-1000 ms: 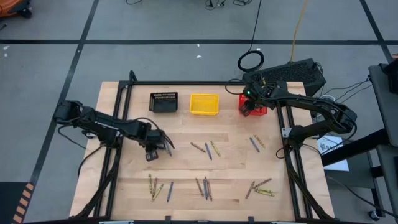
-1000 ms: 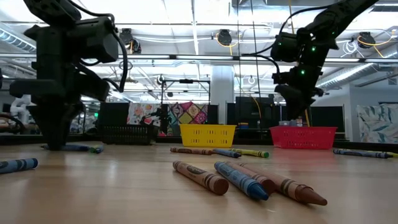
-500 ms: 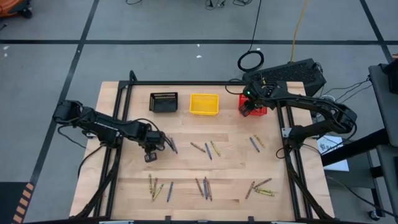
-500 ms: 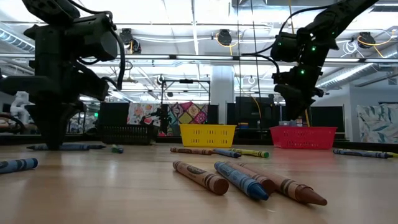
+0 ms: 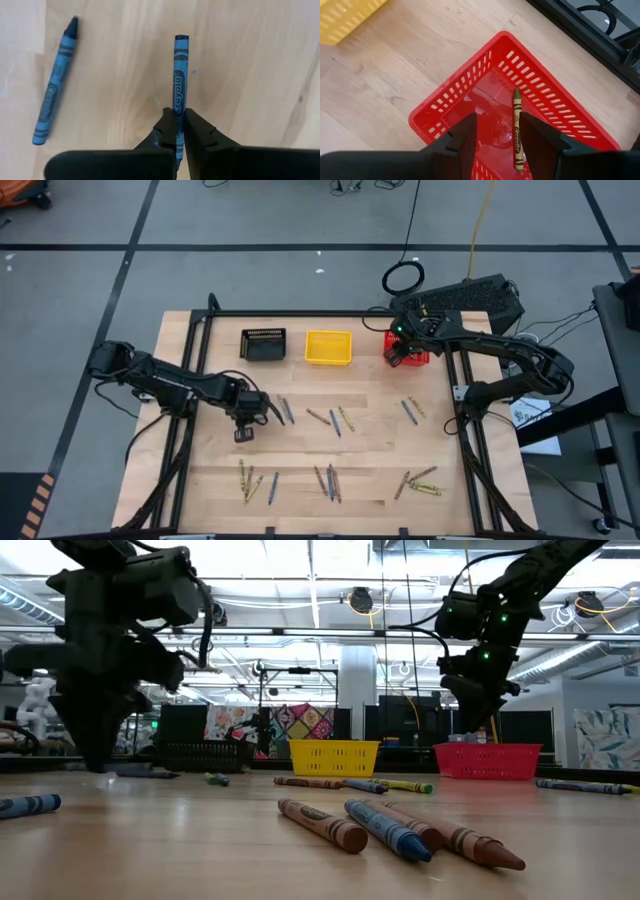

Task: Sort crayons
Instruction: Put the blue crayon into the black bin

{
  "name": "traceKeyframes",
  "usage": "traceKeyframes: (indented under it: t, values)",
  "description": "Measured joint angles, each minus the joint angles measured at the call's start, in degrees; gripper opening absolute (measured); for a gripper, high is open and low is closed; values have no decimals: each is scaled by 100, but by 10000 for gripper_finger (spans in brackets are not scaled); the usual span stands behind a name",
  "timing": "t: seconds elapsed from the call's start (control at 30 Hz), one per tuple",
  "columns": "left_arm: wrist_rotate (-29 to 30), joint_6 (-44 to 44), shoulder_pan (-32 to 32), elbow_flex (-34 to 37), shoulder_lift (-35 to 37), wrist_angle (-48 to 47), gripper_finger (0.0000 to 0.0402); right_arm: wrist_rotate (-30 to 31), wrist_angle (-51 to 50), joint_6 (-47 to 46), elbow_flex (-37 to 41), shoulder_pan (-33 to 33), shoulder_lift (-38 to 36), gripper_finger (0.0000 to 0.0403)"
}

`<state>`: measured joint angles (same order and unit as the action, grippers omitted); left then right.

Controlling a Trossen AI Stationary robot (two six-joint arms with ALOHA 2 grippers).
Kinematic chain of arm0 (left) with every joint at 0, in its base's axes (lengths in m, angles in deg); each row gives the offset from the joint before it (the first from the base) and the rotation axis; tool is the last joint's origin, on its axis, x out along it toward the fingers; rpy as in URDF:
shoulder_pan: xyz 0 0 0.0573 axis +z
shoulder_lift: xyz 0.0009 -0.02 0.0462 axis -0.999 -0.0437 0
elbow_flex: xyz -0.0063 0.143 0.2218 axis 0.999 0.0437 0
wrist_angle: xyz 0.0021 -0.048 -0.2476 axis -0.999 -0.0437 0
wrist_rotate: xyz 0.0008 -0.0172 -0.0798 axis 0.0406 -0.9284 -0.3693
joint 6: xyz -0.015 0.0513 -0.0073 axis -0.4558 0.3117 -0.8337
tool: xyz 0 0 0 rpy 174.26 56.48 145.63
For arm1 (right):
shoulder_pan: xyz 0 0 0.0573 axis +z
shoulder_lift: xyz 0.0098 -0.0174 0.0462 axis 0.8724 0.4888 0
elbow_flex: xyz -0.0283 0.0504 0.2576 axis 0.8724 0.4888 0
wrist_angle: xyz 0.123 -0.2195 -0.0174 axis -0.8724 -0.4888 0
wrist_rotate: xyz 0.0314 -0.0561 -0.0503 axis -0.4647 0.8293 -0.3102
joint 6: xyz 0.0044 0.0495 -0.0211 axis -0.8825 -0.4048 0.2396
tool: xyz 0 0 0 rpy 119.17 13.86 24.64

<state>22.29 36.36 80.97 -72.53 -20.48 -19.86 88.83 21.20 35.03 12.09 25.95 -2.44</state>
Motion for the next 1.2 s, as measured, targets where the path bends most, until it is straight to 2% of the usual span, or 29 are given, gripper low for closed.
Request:
traceKeyframes:
  t: [0.17,0.47,0.87,1.03,1.2]
  values:
    - [136,56,2,-125,4,7,8,0,12,-1,1,0,0,135]
    - [751,339,296,-381,13,-109,8,0,18,-2,2,0,0,135]
    - [905,1108,1248,-723,15,-122,8,0,20,-2,2,0,0,135]
    - [1252,1388,1665,-826,15,-120,8,-2,18,-2,2,0,0,135]
    - [1307,1717,2036,-1027,17,-118,8,-2,20,-3,2,0,0,135]
